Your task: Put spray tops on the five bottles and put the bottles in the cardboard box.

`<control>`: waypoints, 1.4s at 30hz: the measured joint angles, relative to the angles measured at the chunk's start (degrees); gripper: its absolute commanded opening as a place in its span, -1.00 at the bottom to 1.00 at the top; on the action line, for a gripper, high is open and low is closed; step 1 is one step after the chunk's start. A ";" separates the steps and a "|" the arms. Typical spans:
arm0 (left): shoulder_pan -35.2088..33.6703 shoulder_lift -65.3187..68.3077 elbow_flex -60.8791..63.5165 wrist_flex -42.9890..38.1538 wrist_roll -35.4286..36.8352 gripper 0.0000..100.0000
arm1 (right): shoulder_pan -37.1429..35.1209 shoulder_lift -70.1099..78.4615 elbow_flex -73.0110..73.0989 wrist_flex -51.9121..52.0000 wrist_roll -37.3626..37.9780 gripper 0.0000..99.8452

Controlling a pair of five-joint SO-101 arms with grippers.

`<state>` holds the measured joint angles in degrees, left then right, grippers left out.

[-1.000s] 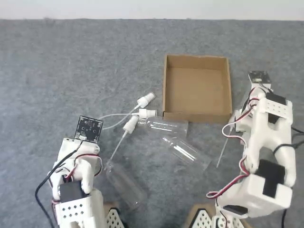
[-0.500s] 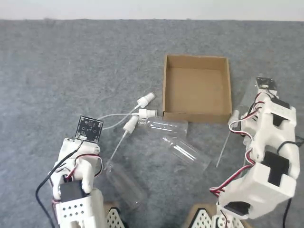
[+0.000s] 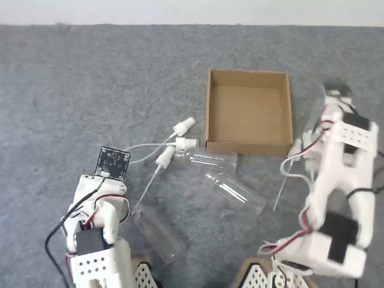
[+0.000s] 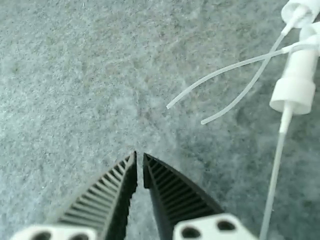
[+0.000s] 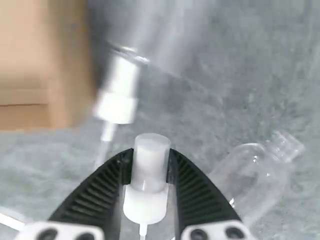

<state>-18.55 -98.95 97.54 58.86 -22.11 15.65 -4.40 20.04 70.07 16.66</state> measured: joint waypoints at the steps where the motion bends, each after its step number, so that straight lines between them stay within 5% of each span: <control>1: 0.00 0.00 0.00 0.00 0.00 -0.98 | -1.93 -2.02 -0.88 1.49 -0.70 -0.99; 8: 0.00 0.00 0.00 0.00 0.00 -0.98 | -21.54 -11.34 -9.41 8.88 -8.53 -0.99; 17: 0.00 0.00 0.00 0.00 0.00 -0.98 | -46.95 -3.87 -25.85 10.55 -19.08 -0.99; 35: 0.00 0.00 0.00 1.58 0.00 -0.98 | -57.41 29.63 -30.51 -5.19 -38.07 -0.98; 42: 0.00 0.00 0.00 1.58 0.00 -0.98 | -57.67 30.68 -30.51 -5.36 -38.33 -0.63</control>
<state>-18.55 -98.95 97.54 60.44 -22.11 -42.02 26.29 -10.46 64.70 -21.67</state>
